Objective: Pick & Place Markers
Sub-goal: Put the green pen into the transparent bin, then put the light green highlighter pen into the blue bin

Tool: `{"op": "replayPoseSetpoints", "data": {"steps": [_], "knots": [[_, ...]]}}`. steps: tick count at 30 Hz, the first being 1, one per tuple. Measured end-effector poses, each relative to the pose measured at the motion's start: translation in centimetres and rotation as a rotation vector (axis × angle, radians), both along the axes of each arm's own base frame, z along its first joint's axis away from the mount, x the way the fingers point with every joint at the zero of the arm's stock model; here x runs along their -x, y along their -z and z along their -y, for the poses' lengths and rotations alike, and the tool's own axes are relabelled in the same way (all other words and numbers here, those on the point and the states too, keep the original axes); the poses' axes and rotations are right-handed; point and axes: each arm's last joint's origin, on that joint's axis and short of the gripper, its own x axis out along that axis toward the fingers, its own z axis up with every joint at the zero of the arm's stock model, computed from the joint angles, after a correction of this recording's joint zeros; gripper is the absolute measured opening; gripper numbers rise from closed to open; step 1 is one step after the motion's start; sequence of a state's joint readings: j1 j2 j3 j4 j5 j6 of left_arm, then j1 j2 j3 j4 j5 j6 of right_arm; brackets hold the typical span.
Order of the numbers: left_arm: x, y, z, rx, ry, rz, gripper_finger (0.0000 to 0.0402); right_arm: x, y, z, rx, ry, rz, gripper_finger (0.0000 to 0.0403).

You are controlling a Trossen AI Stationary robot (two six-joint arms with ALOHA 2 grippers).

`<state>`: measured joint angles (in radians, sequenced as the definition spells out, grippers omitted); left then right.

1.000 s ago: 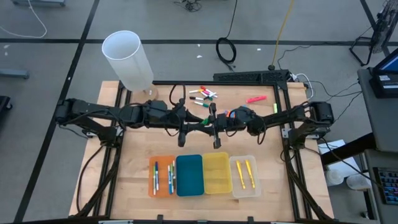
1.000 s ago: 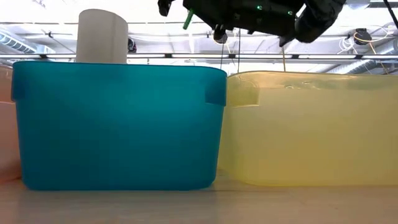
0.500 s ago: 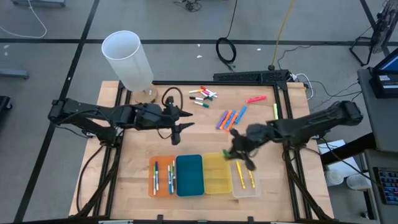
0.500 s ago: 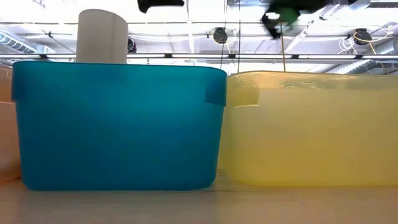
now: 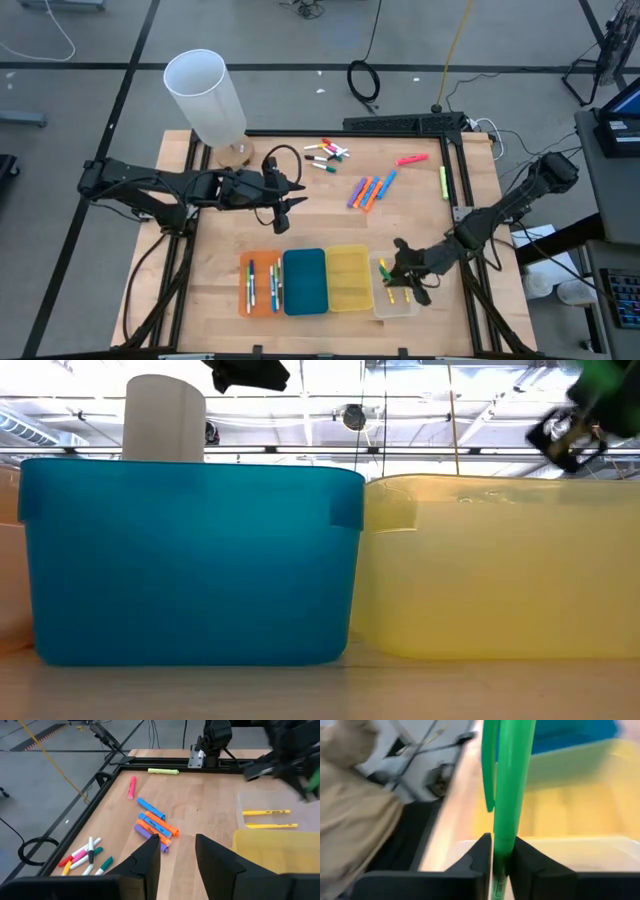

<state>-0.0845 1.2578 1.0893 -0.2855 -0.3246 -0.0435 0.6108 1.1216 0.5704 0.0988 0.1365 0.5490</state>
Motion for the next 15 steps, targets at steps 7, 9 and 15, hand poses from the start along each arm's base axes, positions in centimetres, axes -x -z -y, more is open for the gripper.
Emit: {"op": "replayPoseSetpoints", "data": {"steps": [7,9,15], "knots": [[0.0,0.0,0.0,-0.047,0.022,-0.009,0.012,0.5,2.0,0.8,-0.083,0.128,0.004,0.0117],[0.0,0.0,0.0,-0.063,0.029,-0.014,0.0124,0.5,2.0,0.8,-0.104,0.133,0.01,0.0135],[0.0,0.0,0.0,-0.08,0.038,-0.019,0.0135,0.2,0.9,0.5,-0.152,0.111,0.116,0.0167]]}}
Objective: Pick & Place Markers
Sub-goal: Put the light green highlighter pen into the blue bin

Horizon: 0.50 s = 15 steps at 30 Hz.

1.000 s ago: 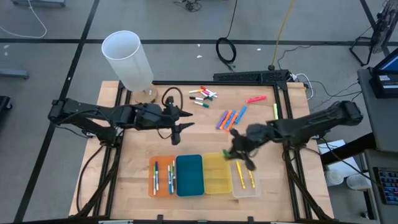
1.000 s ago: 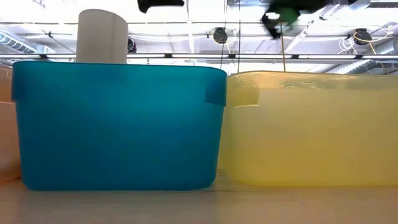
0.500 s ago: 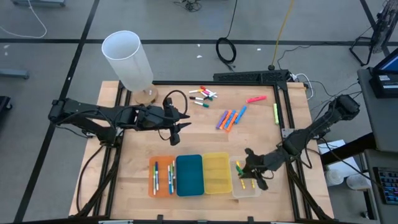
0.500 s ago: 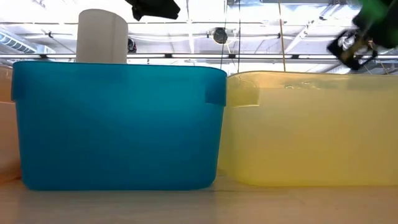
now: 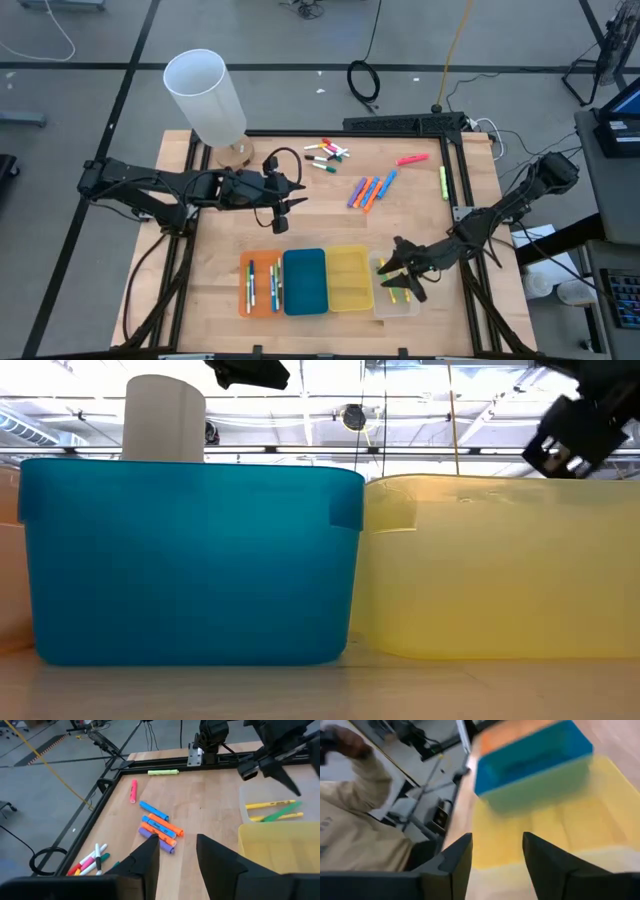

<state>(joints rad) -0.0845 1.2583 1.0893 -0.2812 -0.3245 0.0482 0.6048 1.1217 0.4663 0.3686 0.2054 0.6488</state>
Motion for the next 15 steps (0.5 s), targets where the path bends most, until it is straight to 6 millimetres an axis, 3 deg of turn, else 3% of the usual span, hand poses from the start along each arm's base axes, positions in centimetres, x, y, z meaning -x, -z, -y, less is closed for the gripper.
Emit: {"op": "replayPoseSetpoints", "data": {"steps": [7,11,15], "knots": [[0.0,0.0,-0.1,-0.013,0.004,-0.005,0.0148,-0.6,-1.8,1.1,0.071,0.034,0.031,0.0169],[-0.1,0.0,-0.7,-0.042,-0.003,-0.007,0.0148,-1.2,-4.1,4.4,0.162,0.293,-0.238,0.0169],[-0.9,0.1,-1.6,-0.071,-0.008,0.017,0.014,-0.4,-5.6,8.5,0.345,0.534,-0.56,0.0168]]}}
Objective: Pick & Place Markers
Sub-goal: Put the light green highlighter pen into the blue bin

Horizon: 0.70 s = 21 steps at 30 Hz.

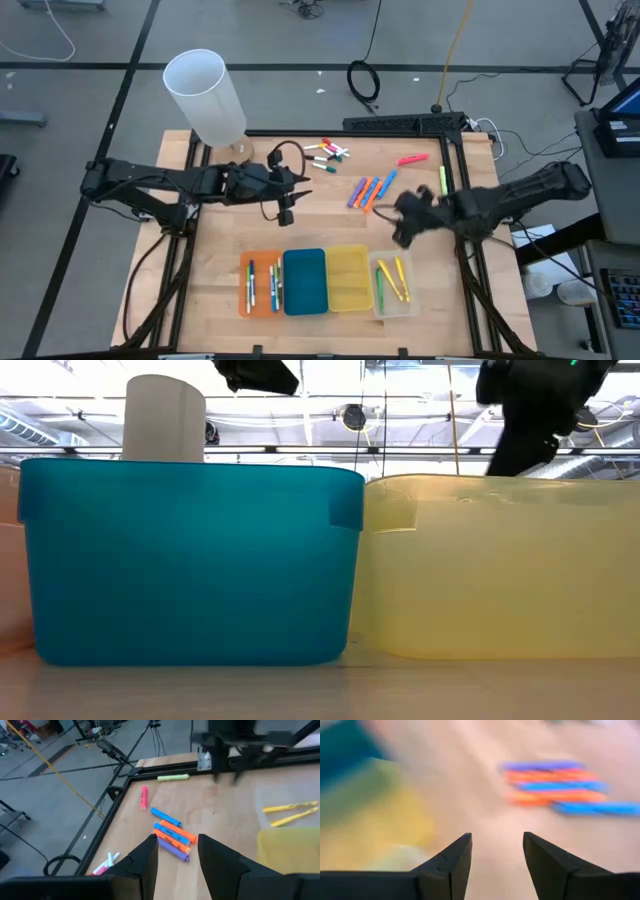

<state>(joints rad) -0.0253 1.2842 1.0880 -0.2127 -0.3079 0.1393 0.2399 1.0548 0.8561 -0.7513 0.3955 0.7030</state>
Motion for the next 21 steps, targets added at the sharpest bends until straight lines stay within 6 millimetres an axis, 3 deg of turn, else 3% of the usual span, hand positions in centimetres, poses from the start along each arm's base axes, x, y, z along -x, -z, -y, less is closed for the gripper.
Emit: {"op": "replayPoseSetpoints", "data": {"steps": [5,12,21], "knots": [[-1.0,-1.0,-1.5,-0.088,-0.018,0.114,0.0125,1.4,1.6,4.9,-0.042,0.264,-0.315,0.0128],[-1.0,-1.5,-2.4,-0.106,-0.04,0.171,0.0113,2.7,4.7,10.2,-0.123,0.475,-0.632,0.0015],[0.2,-0.7,-1.7,-0.13,0.021,0.009,0.0094,3.8,7.7,14.4,-0.211,0.694,-0.852,0.0001]]}}
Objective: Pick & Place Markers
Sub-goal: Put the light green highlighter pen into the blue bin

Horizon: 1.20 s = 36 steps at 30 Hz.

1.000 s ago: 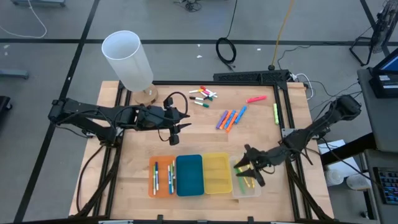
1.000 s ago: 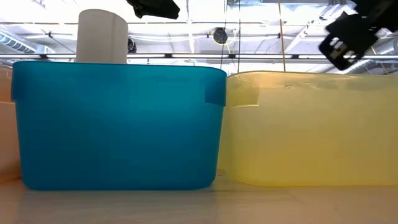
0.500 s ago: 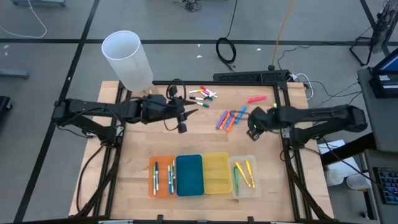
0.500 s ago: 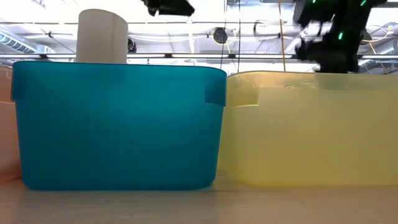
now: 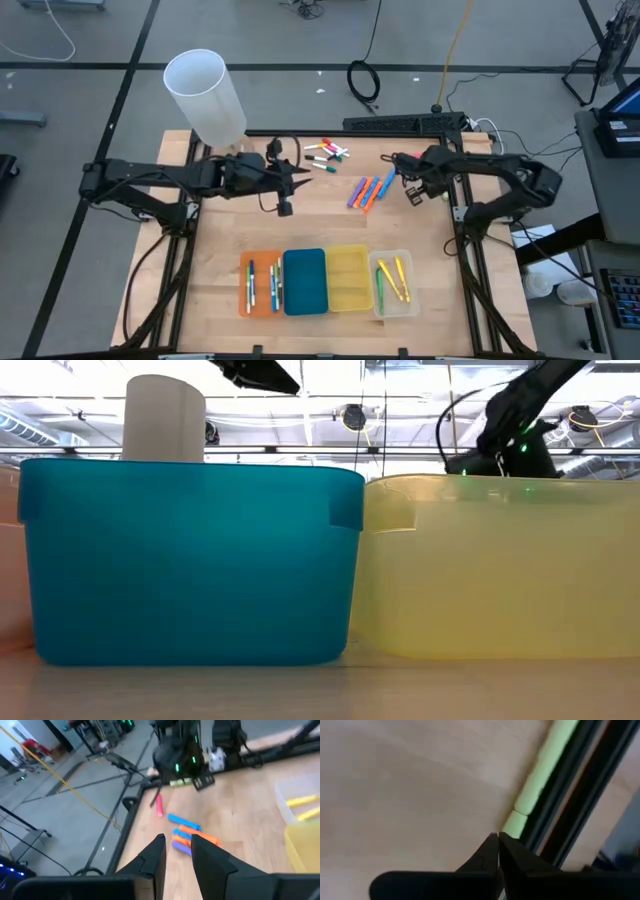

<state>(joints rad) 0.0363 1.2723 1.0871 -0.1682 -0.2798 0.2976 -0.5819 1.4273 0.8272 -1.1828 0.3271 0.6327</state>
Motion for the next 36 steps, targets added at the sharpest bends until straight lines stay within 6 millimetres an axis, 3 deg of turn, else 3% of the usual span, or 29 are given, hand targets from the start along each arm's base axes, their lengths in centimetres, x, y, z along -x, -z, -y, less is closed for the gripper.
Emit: {"op": "replayPoseSetpoints", "data": {"steps": [10,19,28,32,36], "knots": [[0.2,-0.4,-1.2,0.065,-0.047,0.045,0.0093,1.3,3.2,3.0,-0.036,0.096,-0.233,0.0],[0.2,-0.4,-0.3,0.118,-0.003,0.056,0.0093,0.7,5.0,4.8,-0.036,0.016,-0.143,0.0],[0.0,-0.4,1.6,0.117,0.115,0.047,0.0093,-0.4,1.3,4.5,0.105,-0.106,0.089,0.0],[0.0,-0.5,2.8,0.109,0.159,0.051,0.0093,-0.5,-1.4,3.9,0.201,-0.271,0.175,0.0],[-0.1,-1.0,4.3,0.095,0.301,0.098,0.0093,-1.5,-3.1,3.7,0.28,-0.421,0.411,0.0001]]}}
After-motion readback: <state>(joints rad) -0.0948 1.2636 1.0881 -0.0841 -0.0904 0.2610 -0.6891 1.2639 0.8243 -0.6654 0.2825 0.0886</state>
